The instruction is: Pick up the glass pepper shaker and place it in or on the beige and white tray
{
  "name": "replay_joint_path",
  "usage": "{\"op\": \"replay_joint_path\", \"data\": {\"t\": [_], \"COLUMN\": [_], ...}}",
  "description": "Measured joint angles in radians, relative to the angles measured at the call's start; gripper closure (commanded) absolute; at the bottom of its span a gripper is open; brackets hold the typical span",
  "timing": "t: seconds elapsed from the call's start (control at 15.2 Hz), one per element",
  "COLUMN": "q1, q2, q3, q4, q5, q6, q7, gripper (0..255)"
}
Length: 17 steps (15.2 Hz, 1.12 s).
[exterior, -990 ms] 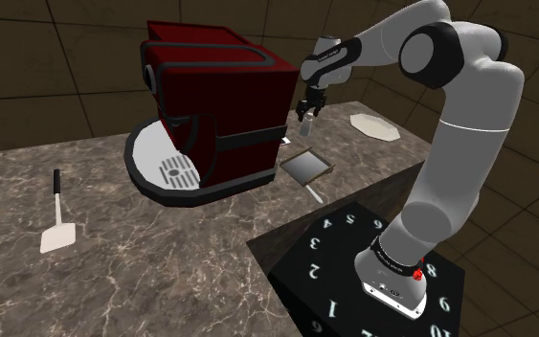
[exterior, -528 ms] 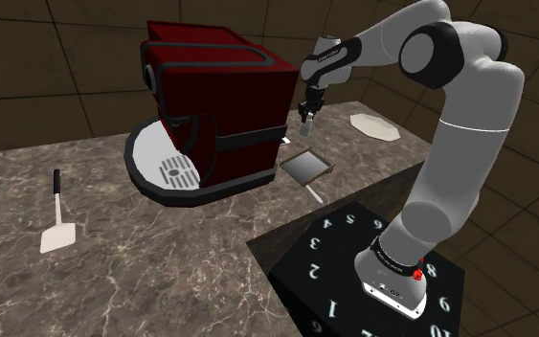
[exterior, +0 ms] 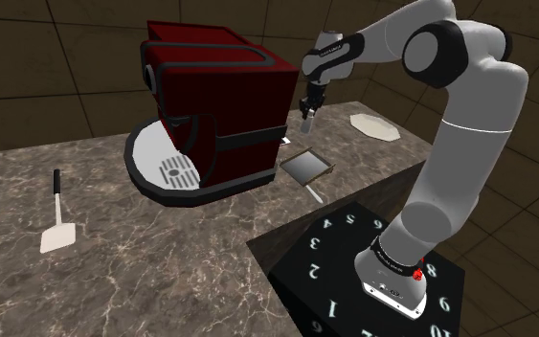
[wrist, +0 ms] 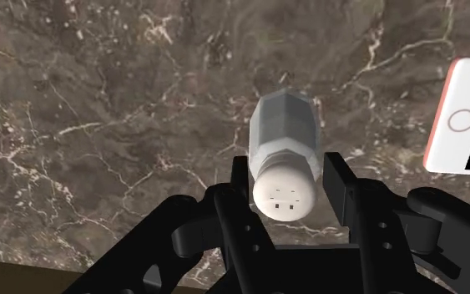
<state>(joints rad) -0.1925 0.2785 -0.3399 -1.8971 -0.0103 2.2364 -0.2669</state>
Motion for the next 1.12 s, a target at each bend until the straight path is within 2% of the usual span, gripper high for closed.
{"op": "replay_joint_path", "data": {"t": [1.12], "q1": [0.008], "q2": [-0.08], "q3": [-0.008], "q4": [0.129], "q5": [-0.025], "q6": [-0.205], "q7": [0.002], "gripper": [255]}}
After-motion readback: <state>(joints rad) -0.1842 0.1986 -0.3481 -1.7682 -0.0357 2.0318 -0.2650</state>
